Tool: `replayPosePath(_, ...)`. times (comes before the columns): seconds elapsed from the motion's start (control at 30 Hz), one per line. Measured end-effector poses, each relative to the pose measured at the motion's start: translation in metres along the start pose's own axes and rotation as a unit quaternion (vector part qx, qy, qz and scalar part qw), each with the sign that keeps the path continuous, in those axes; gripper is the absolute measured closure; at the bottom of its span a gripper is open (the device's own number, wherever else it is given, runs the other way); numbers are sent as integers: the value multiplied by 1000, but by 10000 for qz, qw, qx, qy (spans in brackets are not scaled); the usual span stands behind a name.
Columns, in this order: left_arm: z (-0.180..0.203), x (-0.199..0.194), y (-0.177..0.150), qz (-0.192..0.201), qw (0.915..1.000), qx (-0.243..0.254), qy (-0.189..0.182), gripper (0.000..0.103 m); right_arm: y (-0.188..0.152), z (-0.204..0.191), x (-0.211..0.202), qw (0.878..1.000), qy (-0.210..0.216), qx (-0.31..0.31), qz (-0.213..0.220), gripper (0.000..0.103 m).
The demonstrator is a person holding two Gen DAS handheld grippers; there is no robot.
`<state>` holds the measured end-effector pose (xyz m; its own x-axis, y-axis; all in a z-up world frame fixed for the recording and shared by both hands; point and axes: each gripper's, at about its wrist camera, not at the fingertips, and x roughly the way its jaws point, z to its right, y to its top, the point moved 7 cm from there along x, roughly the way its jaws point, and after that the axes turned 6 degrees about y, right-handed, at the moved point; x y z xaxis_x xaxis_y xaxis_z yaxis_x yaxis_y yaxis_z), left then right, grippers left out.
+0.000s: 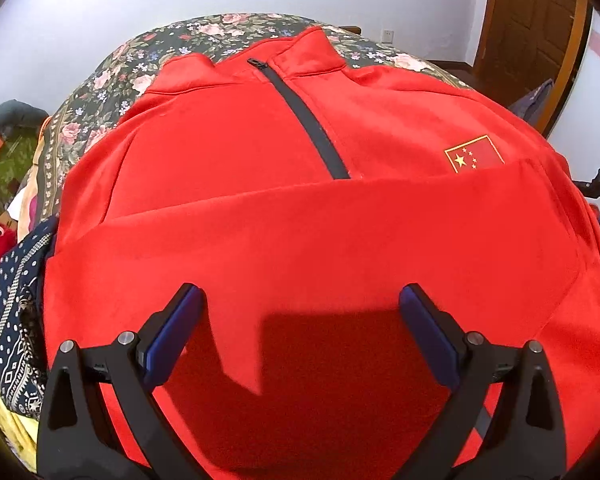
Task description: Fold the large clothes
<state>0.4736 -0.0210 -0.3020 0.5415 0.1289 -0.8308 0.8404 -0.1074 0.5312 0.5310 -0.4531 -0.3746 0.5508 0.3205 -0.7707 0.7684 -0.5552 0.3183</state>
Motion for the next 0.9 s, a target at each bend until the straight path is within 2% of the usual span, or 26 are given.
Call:
replayPosePath(0.07, -3, -3, -3, -23, 10000, -14, -27, 3, 5, -2, -6, 9998, -74, -109, 113, 85)
replayPosePath(0.13, -7, -9, -7, -9, 10000, -2, -17, 3, 8, -8, -13, 9996, -52, -203, 194, 90)
replayPosePath(0.3, -24, -30, -12, 190, 9996, 82, 168, 3, 21, -49, -58, 9955, 42, -646, 690, 93)
replayPosePath(0.43, -42, -49, -15, 326, 9992, 45, 206, 3, 30, -114, -105, 9854, 358, -1241, 1106, 94)
replayPosePath(0.53, -56, -64, -18, 466, 9986, -22, 248, 3, 27, -161, -127, 9771, 579, -1646, 1219, 94)
replayPosePath(0.7, -73, -80, -25, 594, 9979, -172, 188, 3, -11, -255, -141, 9566, 915, -2516, 1154, 94)
replayPosePath(0.8, -80, -83, -31, 592, 9979, -173, 196, 3, -49, -303, -128, 9441, 1025, -3013, 861, 94)
replayPosePath(0.9, -88, -80, -41, 529, 9981, -150, 284, 3, -95, -332, -98, 9291, 898, -3566, 391, 94)
